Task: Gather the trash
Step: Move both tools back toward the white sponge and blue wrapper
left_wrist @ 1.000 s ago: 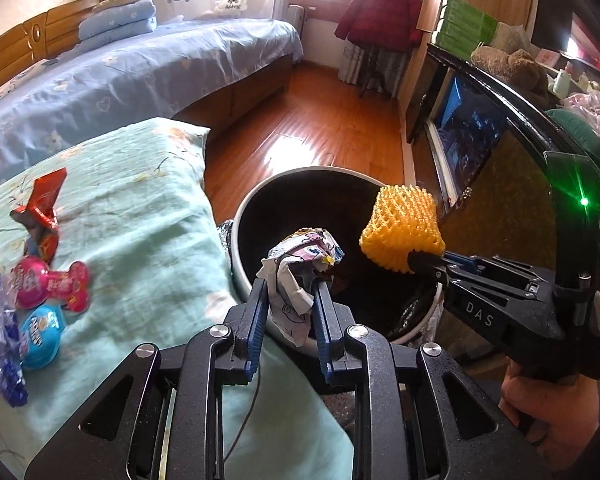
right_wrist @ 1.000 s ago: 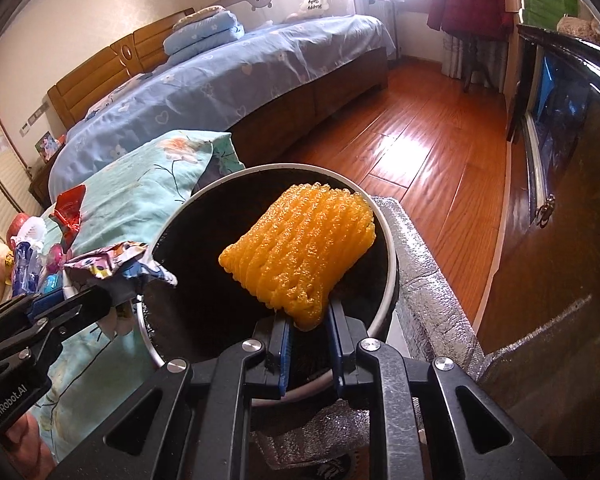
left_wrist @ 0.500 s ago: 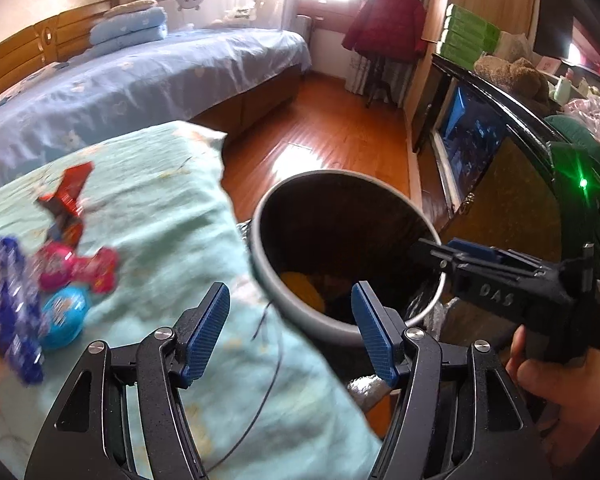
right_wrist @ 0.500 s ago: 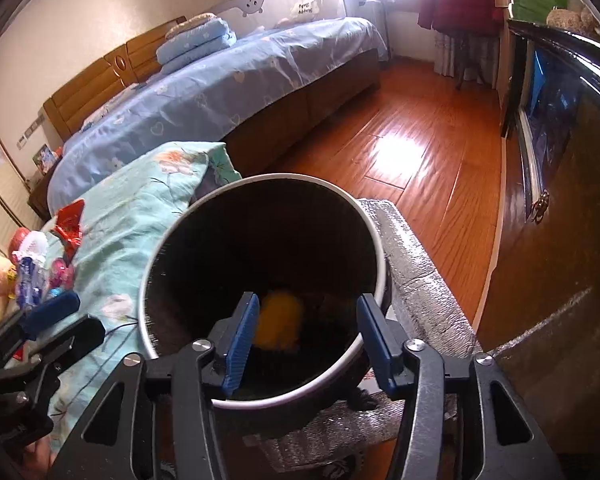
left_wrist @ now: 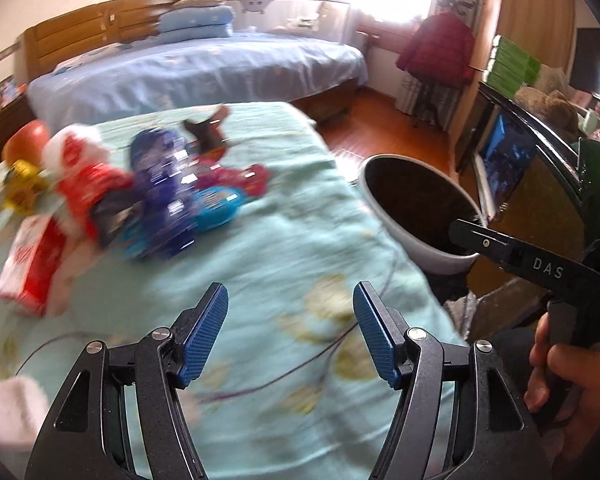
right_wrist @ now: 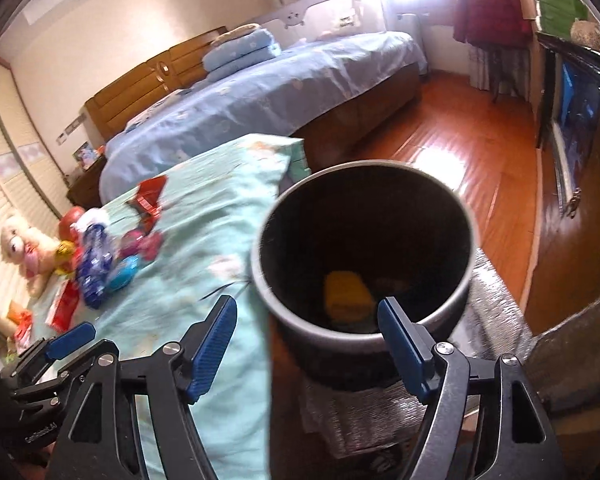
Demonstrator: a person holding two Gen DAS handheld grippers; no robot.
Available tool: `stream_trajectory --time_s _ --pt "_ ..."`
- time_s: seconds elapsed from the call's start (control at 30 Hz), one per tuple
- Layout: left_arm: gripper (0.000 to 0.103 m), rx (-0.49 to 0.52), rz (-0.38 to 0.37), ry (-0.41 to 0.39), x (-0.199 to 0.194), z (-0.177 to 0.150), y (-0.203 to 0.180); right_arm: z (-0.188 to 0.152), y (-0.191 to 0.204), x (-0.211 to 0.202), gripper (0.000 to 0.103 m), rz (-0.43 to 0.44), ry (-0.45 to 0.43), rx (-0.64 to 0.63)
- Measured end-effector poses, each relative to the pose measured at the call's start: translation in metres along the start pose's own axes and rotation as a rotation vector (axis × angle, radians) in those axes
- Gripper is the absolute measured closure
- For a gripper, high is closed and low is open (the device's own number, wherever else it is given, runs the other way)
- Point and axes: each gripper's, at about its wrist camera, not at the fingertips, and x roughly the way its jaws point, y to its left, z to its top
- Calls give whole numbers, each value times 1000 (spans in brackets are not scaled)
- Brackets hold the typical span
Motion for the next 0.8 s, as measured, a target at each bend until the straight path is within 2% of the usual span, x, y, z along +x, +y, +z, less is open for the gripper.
stream_trajectory --time_s 0.33,0.6,0.8 --pt "36 -53 69 -41 -42 -25 46 -19 56 0 28 84 20 -74" --pt "31 -29 113 -52 -75 -51 79 -34 94 2 28 143 40 -129" --pt "27 -11 114 -53 -99 -63 110 -40 120 9 28 176 60 -169"
